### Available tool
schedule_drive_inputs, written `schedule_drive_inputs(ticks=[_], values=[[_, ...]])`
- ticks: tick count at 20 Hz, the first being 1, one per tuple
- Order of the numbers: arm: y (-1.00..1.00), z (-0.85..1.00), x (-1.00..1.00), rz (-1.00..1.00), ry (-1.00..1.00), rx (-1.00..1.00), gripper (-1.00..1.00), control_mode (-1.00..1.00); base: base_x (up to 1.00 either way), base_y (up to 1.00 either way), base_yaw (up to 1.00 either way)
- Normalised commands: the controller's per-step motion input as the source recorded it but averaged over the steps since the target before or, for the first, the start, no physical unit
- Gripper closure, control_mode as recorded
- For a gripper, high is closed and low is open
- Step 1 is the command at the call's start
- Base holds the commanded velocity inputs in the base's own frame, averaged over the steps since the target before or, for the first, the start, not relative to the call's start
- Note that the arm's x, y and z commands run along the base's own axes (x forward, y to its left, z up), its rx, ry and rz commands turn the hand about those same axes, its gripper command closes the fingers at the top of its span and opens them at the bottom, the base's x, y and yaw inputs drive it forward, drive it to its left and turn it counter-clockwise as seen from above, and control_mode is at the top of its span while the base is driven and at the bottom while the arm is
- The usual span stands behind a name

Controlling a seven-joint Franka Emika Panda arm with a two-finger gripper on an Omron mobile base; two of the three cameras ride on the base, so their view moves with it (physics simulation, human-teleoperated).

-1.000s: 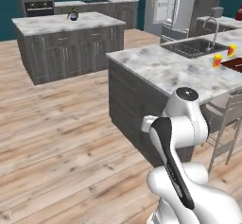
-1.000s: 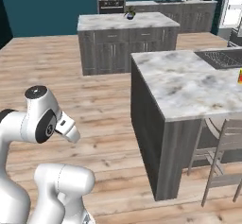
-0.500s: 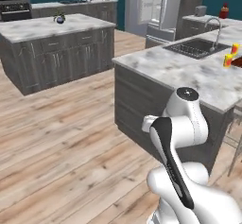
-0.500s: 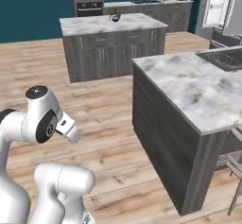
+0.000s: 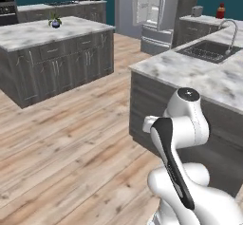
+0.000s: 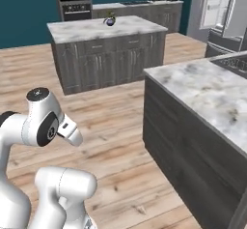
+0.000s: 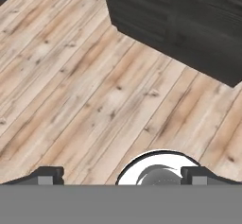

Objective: Gather the potato and avocado from the fridge and place them on a tray on the dining counter. Then gather the fishs from the fridge and place them on the other tray.

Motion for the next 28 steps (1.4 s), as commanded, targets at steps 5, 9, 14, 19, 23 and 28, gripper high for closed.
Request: schedule_drive_inputs(ticks=[5, 9, 14, 19, 23, 28], values=[[0.0, 0.0, 0.0, 0.0, 0.0, 0.0, -1.0, 1.0, 0.68, 0.84, -0.23], [0.0, 0.0, 0.0, 0.0, 0.0, 0.0, -1.0, 1.0, 0.68, 0.7, -0.22], [0.0, 0.0, 0.0, 0.0, 0.0, 0.0, -1.0, 1.0, 0.74, 0.72, -0.25], [0.0, 0.0, 0.0, 0.0, 0.0, 0.0, -1.0, 1.0, 0.76, 0.7, -0.26], [0.0, 0.0, 0.0, 0.0, 0.0, 0.0, -1.0, 1.0, 0.73, 0.62, -0.27], [0.0, 0.0, 0.0, 0.0, 0.0, 0.0, -1.0, 1.0, 0.74, 0.57, -0.29]])
